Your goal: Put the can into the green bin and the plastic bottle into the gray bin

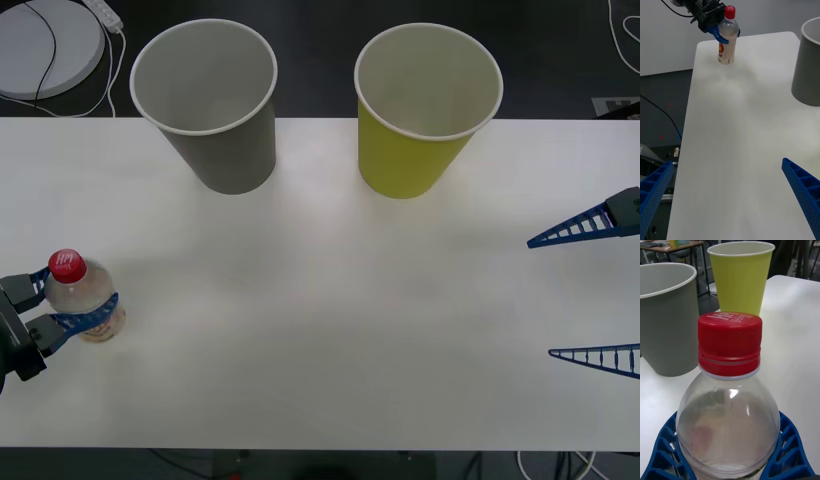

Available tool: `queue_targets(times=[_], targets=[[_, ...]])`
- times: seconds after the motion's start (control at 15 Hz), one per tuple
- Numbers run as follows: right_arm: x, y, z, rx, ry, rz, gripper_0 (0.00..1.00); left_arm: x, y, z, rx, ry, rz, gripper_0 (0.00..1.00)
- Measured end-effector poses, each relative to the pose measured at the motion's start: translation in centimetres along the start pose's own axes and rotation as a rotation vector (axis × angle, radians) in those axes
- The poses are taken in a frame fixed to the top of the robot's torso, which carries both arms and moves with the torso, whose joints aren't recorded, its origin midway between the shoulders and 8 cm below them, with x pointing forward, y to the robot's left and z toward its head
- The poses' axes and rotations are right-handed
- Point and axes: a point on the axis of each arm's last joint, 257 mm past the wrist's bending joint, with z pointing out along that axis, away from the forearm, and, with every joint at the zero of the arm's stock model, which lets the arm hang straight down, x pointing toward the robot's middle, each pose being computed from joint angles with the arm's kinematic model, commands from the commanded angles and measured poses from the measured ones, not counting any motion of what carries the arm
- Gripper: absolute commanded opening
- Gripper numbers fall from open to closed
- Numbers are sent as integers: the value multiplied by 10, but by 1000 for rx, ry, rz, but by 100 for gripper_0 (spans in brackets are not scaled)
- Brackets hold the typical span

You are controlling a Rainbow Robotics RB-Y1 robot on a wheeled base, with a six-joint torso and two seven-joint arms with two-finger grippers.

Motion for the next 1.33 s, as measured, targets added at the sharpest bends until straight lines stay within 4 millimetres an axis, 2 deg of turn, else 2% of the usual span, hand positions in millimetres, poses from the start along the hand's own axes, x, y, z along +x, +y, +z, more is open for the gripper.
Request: queue_targets(times=[0.27,0.87,1.33], targets=[[0,0,0,0,0,0,100,-7,14,-2,-27,26,-18,0],[0,0,0,0,0,0,100,-25,65,-20,-82,82,-41,0],[0,0,0,0,0,0,100,-36,84,-35,-49,159,-40,0]])
